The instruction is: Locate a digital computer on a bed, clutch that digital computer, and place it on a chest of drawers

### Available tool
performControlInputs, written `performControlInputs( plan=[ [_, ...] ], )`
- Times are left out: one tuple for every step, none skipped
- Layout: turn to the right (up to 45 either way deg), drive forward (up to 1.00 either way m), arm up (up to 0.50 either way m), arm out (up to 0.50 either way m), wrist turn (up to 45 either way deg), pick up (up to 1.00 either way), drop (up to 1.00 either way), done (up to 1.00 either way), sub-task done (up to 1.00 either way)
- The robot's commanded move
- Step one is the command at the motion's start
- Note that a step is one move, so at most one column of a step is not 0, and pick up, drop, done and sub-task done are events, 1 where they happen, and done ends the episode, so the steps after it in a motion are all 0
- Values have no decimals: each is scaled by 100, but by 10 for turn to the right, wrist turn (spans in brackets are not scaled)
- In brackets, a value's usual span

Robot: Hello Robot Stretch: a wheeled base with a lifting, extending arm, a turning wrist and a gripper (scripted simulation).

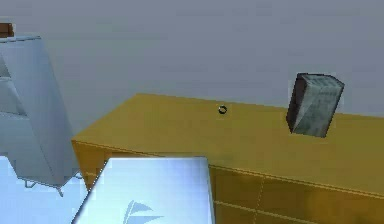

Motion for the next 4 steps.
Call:
performControlInputs(
  plan=[
    [-60, 0, 0, 0, 0, 0, 0, 0, 0],
    [30, 0, 0, 0, 0, 0, 0, 0, 0],
    [0, 35, 0, 0, 0, 0, 0, 0, 0],
    [450, 0, 0, 0, 0, 0, 0, 0, 0]
  ],
)
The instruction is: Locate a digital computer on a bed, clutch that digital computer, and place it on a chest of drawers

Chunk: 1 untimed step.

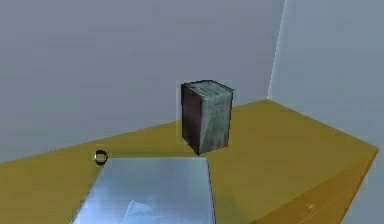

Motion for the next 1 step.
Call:
performControlInputs(
  plan=[
    [90, 0, 0, 0, 0, 0, 0, 0, 0]
  ],
)
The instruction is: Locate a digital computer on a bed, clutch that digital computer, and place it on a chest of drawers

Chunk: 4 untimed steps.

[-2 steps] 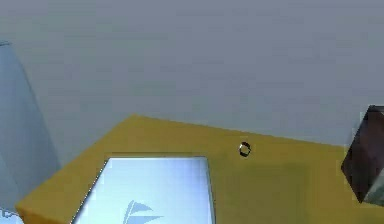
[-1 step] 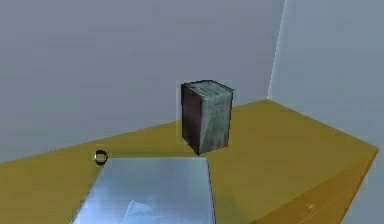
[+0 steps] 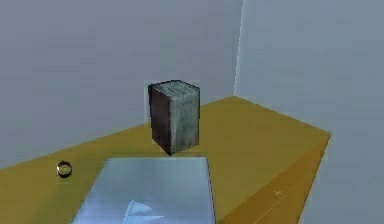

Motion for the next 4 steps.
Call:
performControlInputs(
  plan=[
    [-360, 0, 0, 0, 0, 0, 0, 0, 0],
    [0, 0, 0, 4, 0, 0, 0, 0, 0],
    [0, 0, 0, 0, 390, 0, 0, 0, 0],
    [0, 0, -12, 0, 0, 0, 0, 0, 0]
  ],
)
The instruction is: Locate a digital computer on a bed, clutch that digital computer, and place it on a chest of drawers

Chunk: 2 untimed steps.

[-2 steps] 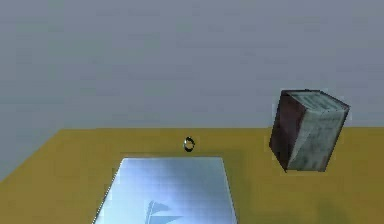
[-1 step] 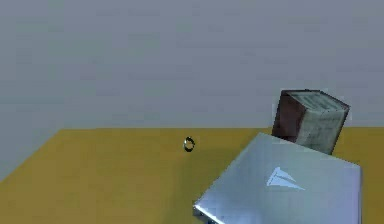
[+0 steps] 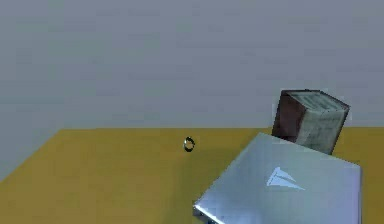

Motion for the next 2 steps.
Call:
performControlInputs(
  plan=[
    [0, 0, 0, 0, 0, 0, 100, 0, 0],
    [0, 0, 0, -4, 0, 0, 0, 0, 0]
  ],
)
